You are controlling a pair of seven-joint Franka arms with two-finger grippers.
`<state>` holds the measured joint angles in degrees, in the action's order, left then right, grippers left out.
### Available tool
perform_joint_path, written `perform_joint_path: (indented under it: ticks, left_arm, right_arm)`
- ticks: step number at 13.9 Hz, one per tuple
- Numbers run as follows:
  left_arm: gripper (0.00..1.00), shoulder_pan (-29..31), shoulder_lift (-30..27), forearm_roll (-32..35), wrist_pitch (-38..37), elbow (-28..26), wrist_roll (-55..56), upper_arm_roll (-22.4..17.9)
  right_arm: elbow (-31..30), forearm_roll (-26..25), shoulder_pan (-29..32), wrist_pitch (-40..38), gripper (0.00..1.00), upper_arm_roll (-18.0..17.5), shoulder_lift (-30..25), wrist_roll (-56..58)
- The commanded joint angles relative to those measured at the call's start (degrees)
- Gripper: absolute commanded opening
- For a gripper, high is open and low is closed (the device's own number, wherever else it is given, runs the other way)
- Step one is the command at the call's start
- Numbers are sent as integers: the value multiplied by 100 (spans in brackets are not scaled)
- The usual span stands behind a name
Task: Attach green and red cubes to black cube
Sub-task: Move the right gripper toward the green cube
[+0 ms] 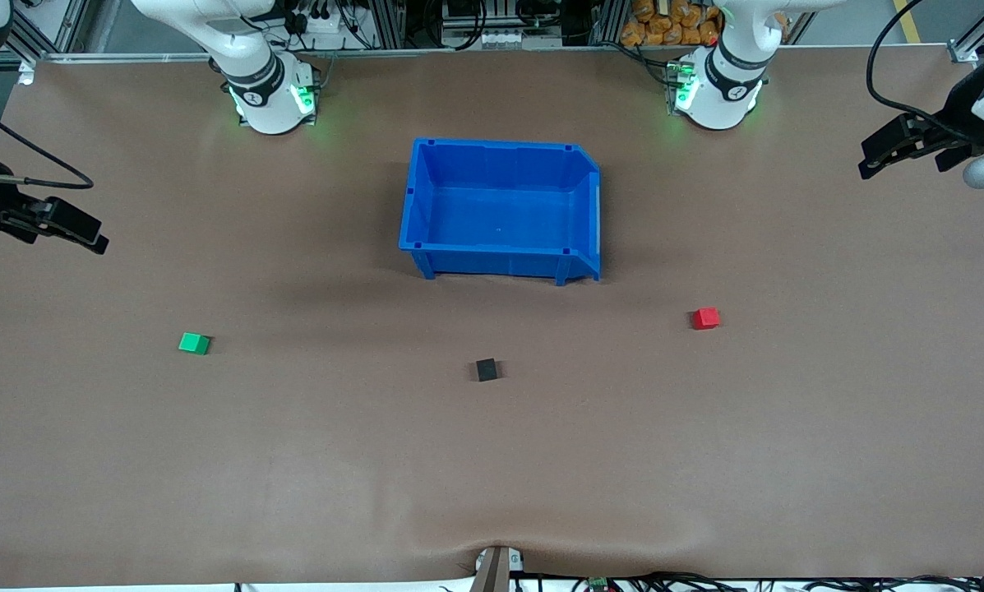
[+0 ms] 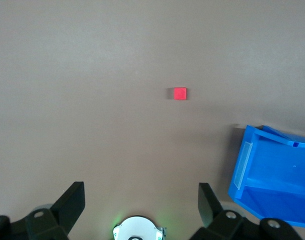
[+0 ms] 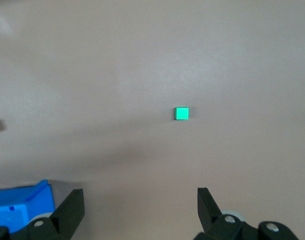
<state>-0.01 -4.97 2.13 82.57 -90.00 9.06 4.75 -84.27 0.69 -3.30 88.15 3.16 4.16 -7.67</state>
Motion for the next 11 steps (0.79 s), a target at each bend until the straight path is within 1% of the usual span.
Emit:
perform_joint_path:
  ticks: [1,3,5,9,11]
  left_arm:
    - [100,-16,58,-28,-171,185,-132,-1]
    - [100,1,67,-72,-171,185,-237,-10]
    - [100,1,67,-28,-171,185,-238,-18]
    - [100,-8,58,-72,-171,185,-229,-18]
    - [100,-8,75,-81,-171,185,-238,-10]
  right_arm:
    - [183,-43,240,-157,100,0,76,1093]
    - [183,-43,260,-158,100,0,76,1233]
    - [340,-262,198,-131,100,-26,111,1224]
    - [385,-236,242,-149,100,-17,120,1215]
    - [394,-297,234,-97,100,-9,303,1250]
